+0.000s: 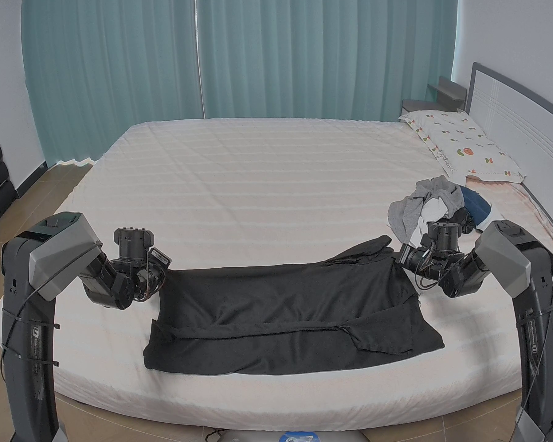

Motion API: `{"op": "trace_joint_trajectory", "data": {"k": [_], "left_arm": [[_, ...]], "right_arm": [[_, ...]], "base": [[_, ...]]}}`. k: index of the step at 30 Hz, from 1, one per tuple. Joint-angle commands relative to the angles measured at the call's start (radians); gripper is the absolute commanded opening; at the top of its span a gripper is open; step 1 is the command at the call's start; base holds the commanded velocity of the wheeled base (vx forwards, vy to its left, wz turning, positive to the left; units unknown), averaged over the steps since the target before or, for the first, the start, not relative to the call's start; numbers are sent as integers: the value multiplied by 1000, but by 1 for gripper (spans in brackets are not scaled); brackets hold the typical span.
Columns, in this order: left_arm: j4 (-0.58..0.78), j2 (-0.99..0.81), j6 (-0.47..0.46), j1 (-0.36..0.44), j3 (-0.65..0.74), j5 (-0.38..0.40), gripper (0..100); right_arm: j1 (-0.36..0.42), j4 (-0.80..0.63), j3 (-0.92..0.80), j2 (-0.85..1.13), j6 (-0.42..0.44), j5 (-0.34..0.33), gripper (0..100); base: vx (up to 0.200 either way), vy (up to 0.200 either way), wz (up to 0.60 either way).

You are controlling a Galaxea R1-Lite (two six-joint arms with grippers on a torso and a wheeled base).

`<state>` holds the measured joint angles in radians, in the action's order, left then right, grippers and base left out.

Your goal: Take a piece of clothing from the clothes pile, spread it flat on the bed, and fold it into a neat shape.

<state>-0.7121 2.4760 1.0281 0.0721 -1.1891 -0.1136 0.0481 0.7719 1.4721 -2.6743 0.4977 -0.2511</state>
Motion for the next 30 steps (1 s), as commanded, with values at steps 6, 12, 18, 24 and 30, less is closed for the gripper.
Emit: {"op": "trace_joint_trajectory", "data": {"k": [6, 12, 18, 24, 30], "left_arm": [[-3, -66, 4, -9, 40, 2, 0], [-3, -66, 3, -17, 42, 3, 0], [-3, -88, 1, -17, 59, 8, 0], [-4, -83, -3, -20, 56, 26, 0], [-52, -74, 0, -22, 56, 28, 0]], "right_arm": [[-8, 179, -184, 89, 22, 9, 0], [-8, 383, -349, 129, 65, 18, 0], [-11, 481, -418, 136, 125, 30, 0], [-42, 537, -408, 89, 219, -24, 0], [-39, 532, -329, 51, 220, -39, 0]], "base": [[0, 0, 0], [0, 0, 0], [0, 0, 0], [0, 0, 0], [0, 0, 0]]}}
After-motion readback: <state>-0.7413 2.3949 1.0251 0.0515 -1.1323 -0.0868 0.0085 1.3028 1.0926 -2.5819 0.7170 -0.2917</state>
